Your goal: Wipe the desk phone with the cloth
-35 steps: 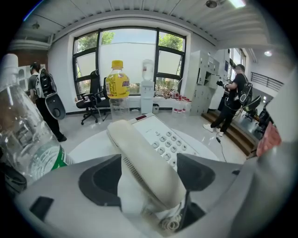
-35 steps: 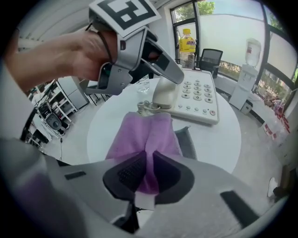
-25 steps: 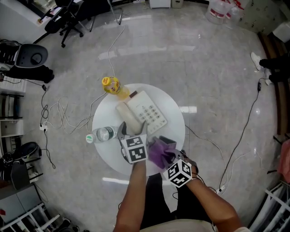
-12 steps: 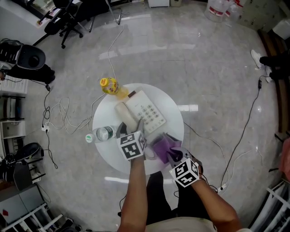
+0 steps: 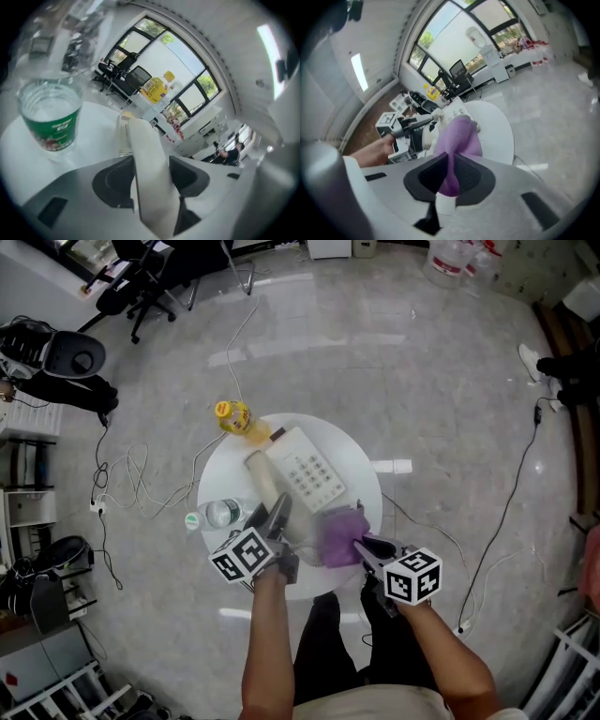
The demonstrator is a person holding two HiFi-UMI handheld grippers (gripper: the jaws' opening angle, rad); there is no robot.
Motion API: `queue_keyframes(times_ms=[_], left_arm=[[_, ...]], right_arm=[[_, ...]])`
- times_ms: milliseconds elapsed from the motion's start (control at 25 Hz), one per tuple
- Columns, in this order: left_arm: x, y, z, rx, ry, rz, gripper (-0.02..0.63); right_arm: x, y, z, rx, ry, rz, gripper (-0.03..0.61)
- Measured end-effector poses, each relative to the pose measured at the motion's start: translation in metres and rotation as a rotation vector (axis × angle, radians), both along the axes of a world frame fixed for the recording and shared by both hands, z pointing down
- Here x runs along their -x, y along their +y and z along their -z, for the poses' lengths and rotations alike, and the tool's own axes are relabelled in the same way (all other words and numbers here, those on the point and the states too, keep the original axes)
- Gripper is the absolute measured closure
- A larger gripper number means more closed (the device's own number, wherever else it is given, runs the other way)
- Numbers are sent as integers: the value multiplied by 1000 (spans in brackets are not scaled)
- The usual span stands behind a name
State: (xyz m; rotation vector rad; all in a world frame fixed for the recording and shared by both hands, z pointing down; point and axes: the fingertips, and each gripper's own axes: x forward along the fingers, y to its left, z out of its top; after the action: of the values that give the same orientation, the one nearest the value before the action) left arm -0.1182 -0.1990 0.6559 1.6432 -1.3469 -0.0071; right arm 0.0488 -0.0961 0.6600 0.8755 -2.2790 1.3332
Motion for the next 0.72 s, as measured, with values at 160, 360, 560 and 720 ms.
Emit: queue_keyframes(times_ms=[160, 360, 560, 720], left_arm=[[-2, 14, 6, -37, 231, 28, 391], [1, 30, 24, -93, 474, 61, 396], [7, 37, 40, -146, 703, 104, 402], [16, 39, 58, -219, 903, 146, 405]], right_arm=[[5, -5, 11, 26, -96, -57, 545], [19, -8, 18, 2, -112, -44, 543], [34, -8, 23, -8, -118, -30, 543], [38, -9, 27, -15, -118, -33, 543]])
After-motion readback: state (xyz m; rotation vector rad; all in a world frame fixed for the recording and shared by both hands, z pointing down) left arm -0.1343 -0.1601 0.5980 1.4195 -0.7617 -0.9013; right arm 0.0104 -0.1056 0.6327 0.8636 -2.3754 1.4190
